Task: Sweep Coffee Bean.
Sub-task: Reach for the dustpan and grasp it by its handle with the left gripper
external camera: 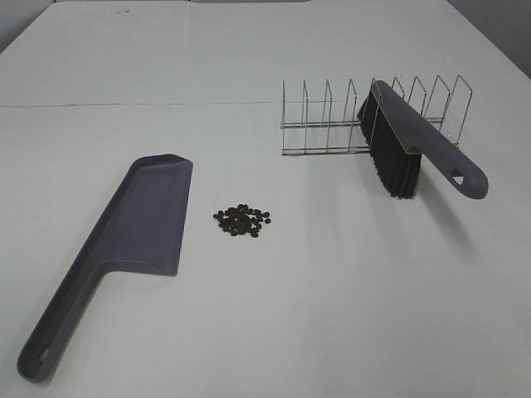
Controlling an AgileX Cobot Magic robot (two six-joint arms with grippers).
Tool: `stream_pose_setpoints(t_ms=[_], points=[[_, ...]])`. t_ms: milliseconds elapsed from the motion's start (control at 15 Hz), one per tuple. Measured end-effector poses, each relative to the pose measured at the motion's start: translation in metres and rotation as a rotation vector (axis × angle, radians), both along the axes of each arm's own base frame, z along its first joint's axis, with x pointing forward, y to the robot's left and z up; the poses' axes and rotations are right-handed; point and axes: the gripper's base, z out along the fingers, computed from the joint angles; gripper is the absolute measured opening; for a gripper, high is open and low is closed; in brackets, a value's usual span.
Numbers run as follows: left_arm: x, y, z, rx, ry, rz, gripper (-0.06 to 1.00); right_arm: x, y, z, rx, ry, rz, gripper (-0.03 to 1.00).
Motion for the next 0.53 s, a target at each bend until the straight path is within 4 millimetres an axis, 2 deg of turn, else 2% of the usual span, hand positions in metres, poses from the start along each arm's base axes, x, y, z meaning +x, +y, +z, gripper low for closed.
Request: stream_pose_setpoints(t_ms=[533], points=[[0.0000,0.0024,-0.0002,0.009,0.002,0.025,0.99,0.0000,0.0000,0.0000,0.000,0.000,0.000,0.85]])
